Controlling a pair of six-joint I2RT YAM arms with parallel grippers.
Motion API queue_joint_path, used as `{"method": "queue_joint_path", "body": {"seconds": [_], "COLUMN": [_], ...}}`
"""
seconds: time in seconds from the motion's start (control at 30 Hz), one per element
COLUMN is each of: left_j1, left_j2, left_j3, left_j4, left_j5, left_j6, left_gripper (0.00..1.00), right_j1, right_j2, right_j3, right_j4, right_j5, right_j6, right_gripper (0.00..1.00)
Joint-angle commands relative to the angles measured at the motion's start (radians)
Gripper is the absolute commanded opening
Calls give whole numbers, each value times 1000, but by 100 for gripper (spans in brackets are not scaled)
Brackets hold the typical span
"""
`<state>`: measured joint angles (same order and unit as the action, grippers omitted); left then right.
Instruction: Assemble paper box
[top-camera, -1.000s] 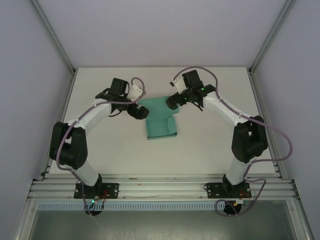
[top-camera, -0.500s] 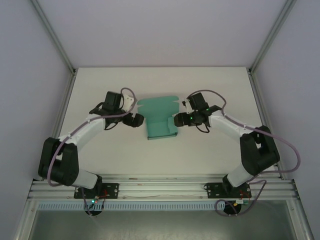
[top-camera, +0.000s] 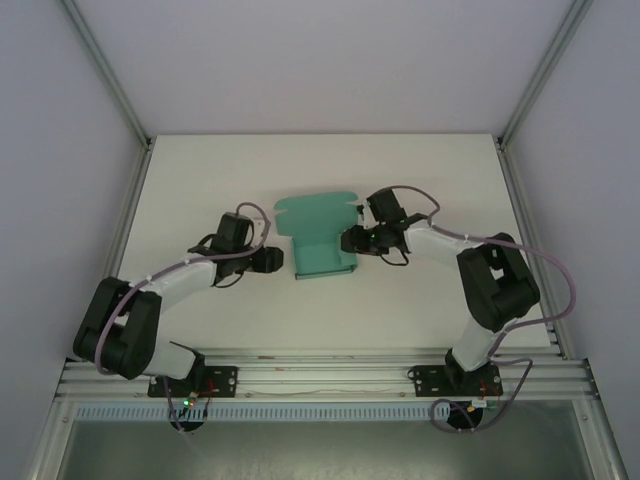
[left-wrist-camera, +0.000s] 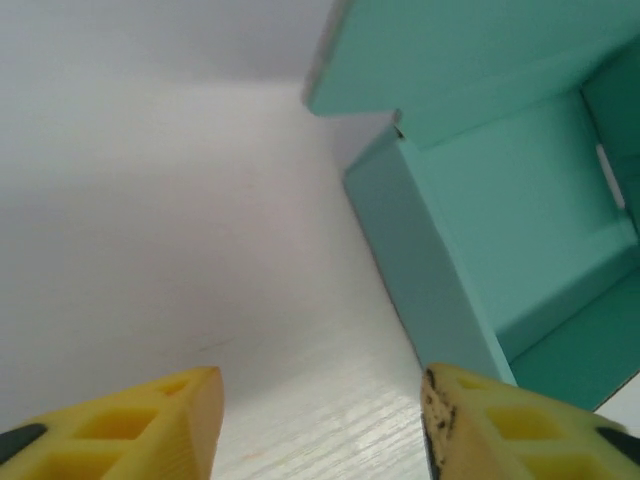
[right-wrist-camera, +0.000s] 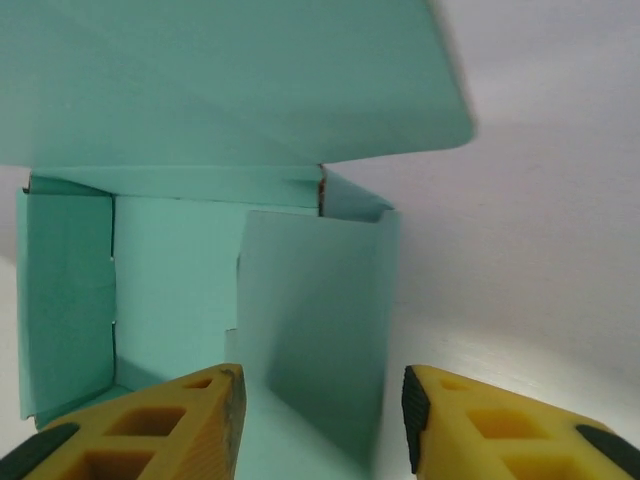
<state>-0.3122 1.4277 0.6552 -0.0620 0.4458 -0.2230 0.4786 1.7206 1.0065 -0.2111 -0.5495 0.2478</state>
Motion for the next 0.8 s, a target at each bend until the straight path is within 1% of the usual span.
{"method": "queue_joint_path", "body": {"seconds": [0.0, 0.03, 0.1, 0.2, 0.27, 0.33, 0.4, 0.5, 0.53, 0.57, 0.63, 0.7, 0.77], "left_j1": [-37, -47, -66, -95, -111, -117, -119, -119, -120, -120, -122, -123, -123], "left_j2": [57, 79, 125, 183, 200, 204, 202, 198, 200, 202, 209, 212, 210], "left_j3": [2, 11, 29, 57, 64, 58, 52, 50, 52, 53, 59, 63, 67], "left_j4": [134, 138, 151, 161, 166, 188, 204, 209, 213, 218, 225, 234, 228], "left_j5": [6, 6, 12, 33, 24, 33, 46, 33, 33, 41, 50, 55, 43], "left_j6": [-67, -65, -73, -75, -81, -89, -94, -98, -102, -105, -107, -105, -103], "left_gripper": [48, 47, 39, 34, 34, 33, 33, 33, 33, 33, 33, 33, 32], "right_j1": [26, 32, 42, 63, 80, 102, 126, 158, 168, 177, 183, 188, 191], "right_j2": [42, 49, 59, 49, 45, 51, 73, 123, 140, 158, 180, 198, 214], "right_j3": [2, 11, 18, 19, 24, 41, 72, 124, 136, 148, 158, 161, 168], "right_j4": [10, -2, -19, -15, -21, -57, -125, -239, -268, -297, -324, -343, -373], "right_j5": [4, 29, 58, 89, 128, 198, 292, 409, 435, 466, 481, 512, 551], "right_j6": [24, 26, 32, 49, 62, 71, 76, 85, 88, 96, 102, 112, 118], "right_gripper": [40, 39, 32, 32, 31, 28, 26, 26, 26, 22, 22, 14, 10]}}
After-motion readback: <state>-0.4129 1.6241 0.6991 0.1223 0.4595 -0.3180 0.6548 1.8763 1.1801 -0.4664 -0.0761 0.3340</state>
